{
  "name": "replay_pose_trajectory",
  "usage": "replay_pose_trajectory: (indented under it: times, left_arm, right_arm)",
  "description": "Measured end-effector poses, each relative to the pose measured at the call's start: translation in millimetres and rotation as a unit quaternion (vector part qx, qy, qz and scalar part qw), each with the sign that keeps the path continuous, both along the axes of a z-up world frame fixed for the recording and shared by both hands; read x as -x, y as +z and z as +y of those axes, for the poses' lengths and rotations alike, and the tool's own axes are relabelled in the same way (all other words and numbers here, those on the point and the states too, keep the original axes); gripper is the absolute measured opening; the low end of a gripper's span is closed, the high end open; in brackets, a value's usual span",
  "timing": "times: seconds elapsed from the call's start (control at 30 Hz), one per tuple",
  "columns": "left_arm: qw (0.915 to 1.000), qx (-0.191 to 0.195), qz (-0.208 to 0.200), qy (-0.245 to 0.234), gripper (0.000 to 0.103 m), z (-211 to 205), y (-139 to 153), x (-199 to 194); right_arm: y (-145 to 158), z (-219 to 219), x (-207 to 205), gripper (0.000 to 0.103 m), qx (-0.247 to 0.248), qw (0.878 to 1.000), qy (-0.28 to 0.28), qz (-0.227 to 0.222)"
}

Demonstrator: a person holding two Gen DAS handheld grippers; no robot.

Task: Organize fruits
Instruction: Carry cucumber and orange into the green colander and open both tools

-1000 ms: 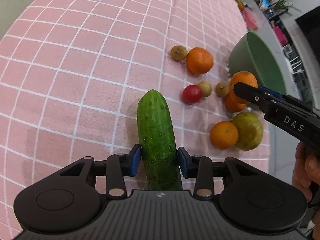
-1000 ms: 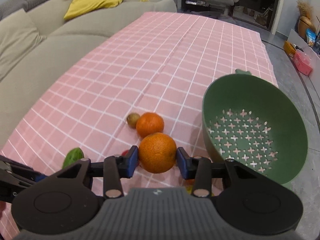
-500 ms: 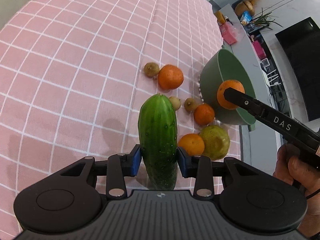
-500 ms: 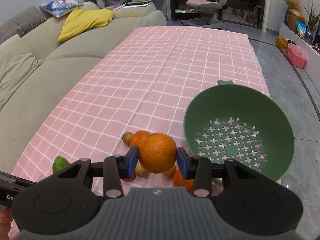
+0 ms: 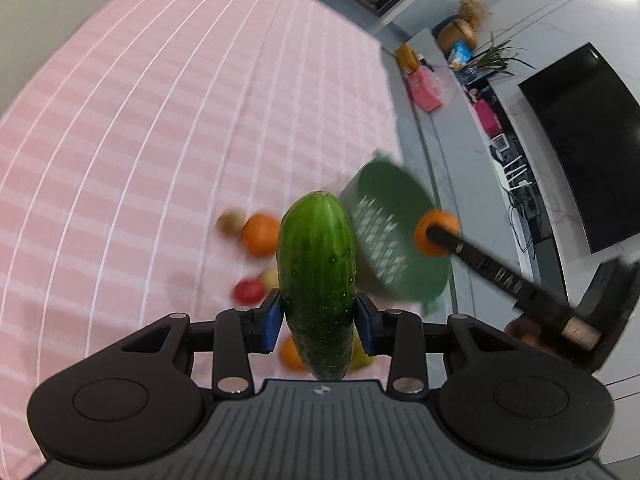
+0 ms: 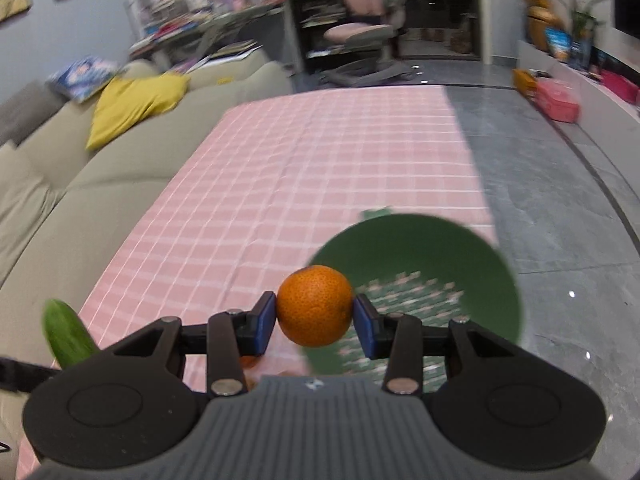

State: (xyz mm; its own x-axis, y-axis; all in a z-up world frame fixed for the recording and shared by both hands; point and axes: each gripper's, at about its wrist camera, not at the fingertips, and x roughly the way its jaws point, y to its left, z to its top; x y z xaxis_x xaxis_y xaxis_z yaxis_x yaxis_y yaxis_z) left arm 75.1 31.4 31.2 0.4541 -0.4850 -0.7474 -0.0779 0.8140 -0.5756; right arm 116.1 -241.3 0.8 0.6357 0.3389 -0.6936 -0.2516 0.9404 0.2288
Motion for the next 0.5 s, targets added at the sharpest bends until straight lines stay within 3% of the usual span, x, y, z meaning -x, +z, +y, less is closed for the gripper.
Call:
replay_pose_trajectory:
  times: [0.2,0.3,0.4,0.5]
  left_arm:
    - [0.9992,-0.006,-0.03,-0.027,0.042,-41,27,-52]
    - [0.9971,-0.03,-0.035,-0.061,0.042,-71,32,-85]
    - [0.9889,-0.088,-0.032,-0.115,0.042,-109,35,-117]
    - [0.9723,-0.15,-0.015,-0.179,0.042,-148,33,-147]
  right_arm:
    - [-7,-42,-20,0.039,-0.002,0.998,-0.053,0.015]
    - [-17,-52,-29,0.039,-0.002,0.998,-0.061,0.031]
    - [-26,-52,-35,0.039,0.006,0.997,-0.06,0.041]
    - [-35,-51,-38,0.039,0.02,0.997,-0.055,0.049]
